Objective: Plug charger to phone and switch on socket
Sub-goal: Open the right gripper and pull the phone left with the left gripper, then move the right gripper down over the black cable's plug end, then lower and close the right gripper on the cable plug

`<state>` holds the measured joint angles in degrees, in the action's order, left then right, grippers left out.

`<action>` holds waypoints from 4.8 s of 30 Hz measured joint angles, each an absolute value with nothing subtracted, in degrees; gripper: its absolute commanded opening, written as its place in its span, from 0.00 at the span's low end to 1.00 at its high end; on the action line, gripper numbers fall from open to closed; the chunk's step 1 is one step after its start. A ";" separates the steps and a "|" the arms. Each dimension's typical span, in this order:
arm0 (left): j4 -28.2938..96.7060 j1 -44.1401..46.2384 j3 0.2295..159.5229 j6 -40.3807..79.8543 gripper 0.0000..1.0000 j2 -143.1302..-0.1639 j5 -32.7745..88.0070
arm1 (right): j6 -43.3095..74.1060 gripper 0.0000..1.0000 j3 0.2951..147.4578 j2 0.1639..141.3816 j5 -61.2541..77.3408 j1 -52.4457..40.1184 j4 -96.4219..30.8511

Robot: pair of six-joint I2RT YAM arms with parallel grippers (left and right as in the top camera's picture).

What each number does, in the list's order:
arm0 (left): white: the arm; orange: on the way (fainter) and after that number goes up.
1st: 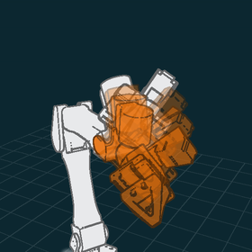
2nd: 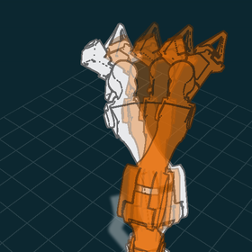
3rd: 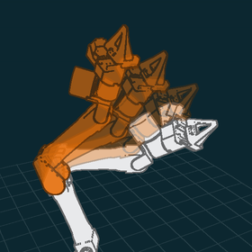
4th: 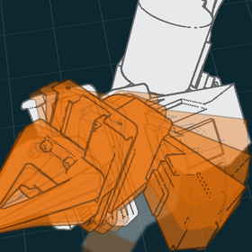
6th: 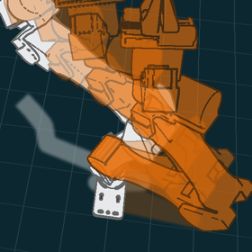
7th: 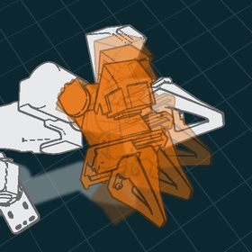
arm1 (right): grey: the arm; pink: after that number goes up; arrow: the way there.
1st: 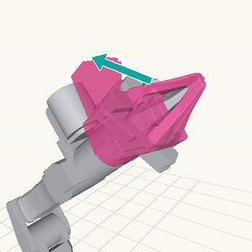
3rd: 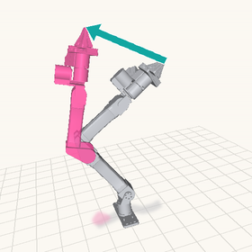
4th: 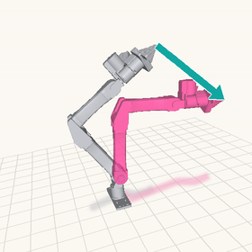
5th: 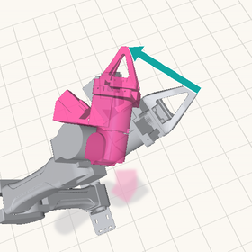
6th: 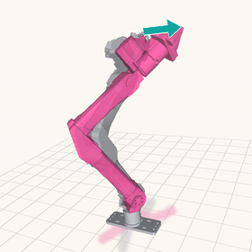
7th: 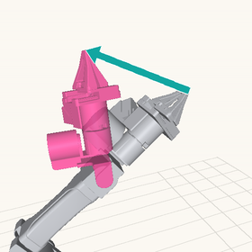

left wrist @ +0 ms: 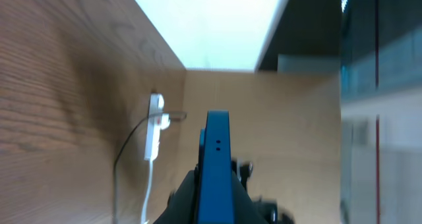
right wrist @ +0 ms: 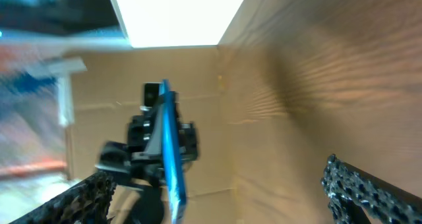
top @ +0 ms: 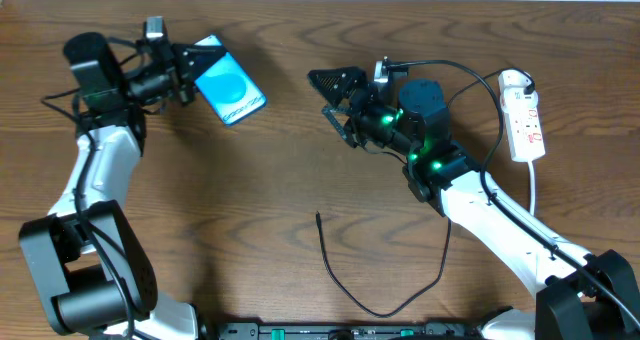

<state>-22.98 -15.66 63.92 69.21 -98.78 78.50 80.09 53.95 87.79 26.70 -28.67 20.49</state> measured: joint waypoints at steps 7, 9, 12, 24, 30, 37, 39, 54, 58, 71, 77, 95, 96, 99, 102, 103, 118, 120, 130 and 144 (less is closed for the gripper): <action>-23.00 -19.46 63.90 60.25 0.07 -98.78 86.26 | 66.00 0.99 54.06 87.79 26.68 -28.69 13.67; -23.00 -20.32 63.83 58.17 0.08 -98.78 87.09 | 62.78 0.99 54.06 87.79 26.63 -28.69 11.92; -23.03 -21.85 63.22 56.03 0.07 -98.78 87.66 | 58.70 0.99 54.06 87.79 26.46 -28.95 9.52; -23.03 -25.47 61.52 53.93 0.08 -98.78 88.31 | 44.56 0.99 54.39 87.79 18.76 -34.52 -10.41; -23.00 -25.50 61.52 53.69 0.08 -98.78 88.42 | 37.65 0.99 54.50 87.79 10.83 -37.15 -25.65; -23.03 -25.50 61.52 53.49 0.07 -98.78 88.42 | 34.79 0.99 54.50 87.79 6.63 -38.79 -30.61; -23.00 -25.50 61.52 53.49 0.08 -98.78 88.42 | 34.54 0.99 54.50 87.79 6.66 -38.79 -29.93; -23.03 -25.50 61.52 51.81 0.07 -98.78 88.42 | 34.35 0.99 54.50 87.79 4.03 -49.06 -29.65; -23.03 -25.50 61.52 50.46 0.07 -98.78 88.42 | 35.20 0.99 54.50 87.81 3.46 -51.46 -29.63; -23.03 -26.61 61.52 47.92 0.08 -98.78 88.18 | 36.88 0.96 55.96 95.48 4.51 -53.12 -34.63; -23.03 -27.00 61.52 47.90 0.07 -98.78 88.16 | 37.04 0.91 62.96 100.51 4.23 -53.34 -39.88; -23.03 -27.00 61.52 47.75 0.07 -98.78 88.18 | 38.57 0.47 69.71 107.63 3.57 -53.34 -45.43; -23.03 -27.00 61.52 47.75 0.07 -98.78 88.18 | 38.74 0.47 69.71 107.63 3.57 -53.34 -45.43; -23.03 -27.00 61.52 47.75 0.08 -98.78 88.18 | 38.96 0.47 69.71 107.66 3.55 -53.34 -45.43; -23.03 -27.00 61.52 47.75 0.07 -98.78 88.18 | 39.05 0.47 69.71 108.01 3.57 -53.34 -45.43; -23.03 -27.00 61.52 47.75 0.07 -98.78 88.18 | 39.05 0.47 69.71 108.18 3.57 -53.34 -45.43; -23.03 -27.00 61.52 47.75 0.08 -98.78 88.18 | 39.48 0.47 70.96 110.48 3.60 -53.34 -46.72; -23.03 -27.00 61.52 47.75 0.08 -98.78 88.18 | 39.48 0.45 71.85 111.15 3.57 -53.34 -47.66; -23.03 -28.56 61.52 47.75 0.07 -98.78 88.20 | 39.68 0.44 75.83 114.91 3.57 -53.39 -50.39; -23.03 -28.82 61.52 47.75 0.08 -98.78 88.20 | 40.10 0.27 76.01 114.91 3.62 -53.39 -50.11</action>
